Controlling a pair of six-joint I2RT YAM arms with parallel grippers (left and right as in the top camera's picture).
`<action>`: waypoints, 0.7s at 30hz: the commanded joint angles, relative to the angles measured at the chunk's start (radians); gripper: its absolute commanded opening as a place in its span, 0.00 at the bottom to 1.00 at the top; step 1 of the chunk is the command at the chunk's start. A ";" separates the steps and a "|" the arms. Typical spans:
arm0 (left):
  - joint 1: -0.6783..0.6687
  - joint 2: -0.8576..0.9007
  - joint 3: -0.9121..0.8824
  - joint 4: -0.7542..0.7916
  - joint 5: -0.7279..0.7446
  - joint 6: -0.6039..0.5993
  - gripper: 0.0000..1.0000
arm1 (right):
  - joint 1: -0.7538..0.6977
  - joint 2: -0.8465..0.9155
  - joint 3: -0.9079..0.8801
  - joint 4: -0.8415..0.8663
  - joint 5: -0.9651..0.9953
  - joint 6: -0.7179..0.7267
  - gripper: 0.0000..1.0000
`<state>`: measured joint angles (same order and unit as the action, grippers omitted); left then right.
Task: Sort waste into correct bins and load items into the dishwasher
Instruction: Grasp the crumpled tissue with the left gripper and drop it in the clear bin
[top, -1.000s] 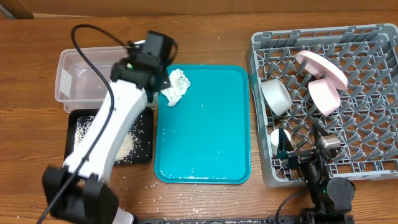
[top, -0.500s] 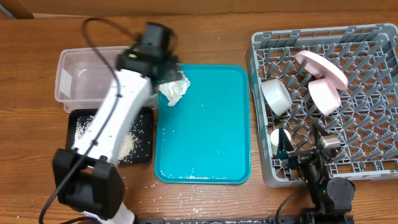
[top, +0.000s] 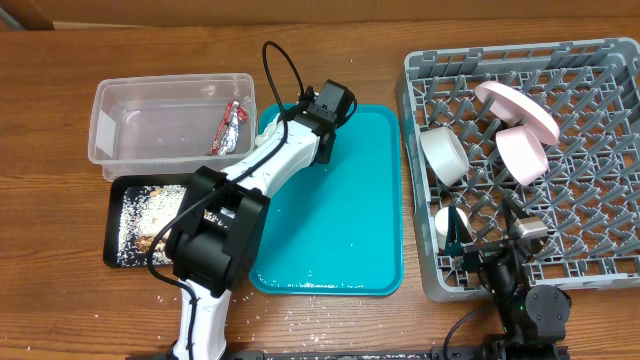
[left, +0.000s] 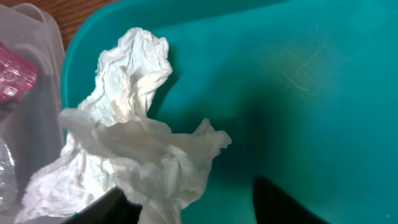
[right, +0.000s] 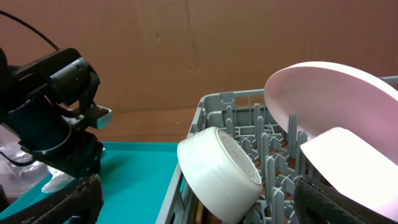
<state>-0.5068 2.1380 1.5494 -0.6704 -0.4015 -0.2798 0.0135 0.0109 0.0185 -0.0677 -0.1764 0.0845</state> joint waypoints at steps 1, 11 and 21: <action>0.002 -0.007 0.010 -0.005 0.029 0.011 0.04 | -0.003 -0.008 -0.011 0.006 -0.001 -0.003 1.00; 0.009 -0.302 0.139 -0.204 0.155 -0.036 0.04 | -0.003 -0.008 -0.011 0.006 -0.002 -0.003 1.00; 0.261 -0.375 0.138 -0.338 0.085 -0.114 0.04 | -0.003 -0.008 -0.011 0.006 -0.002 -0.003 1.00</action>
<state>-0.3534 1.7481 1.6913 -1.0035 -0.2756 -0.3443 0.0135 0.0109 0.0185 -0.0677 -0.1764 0.0845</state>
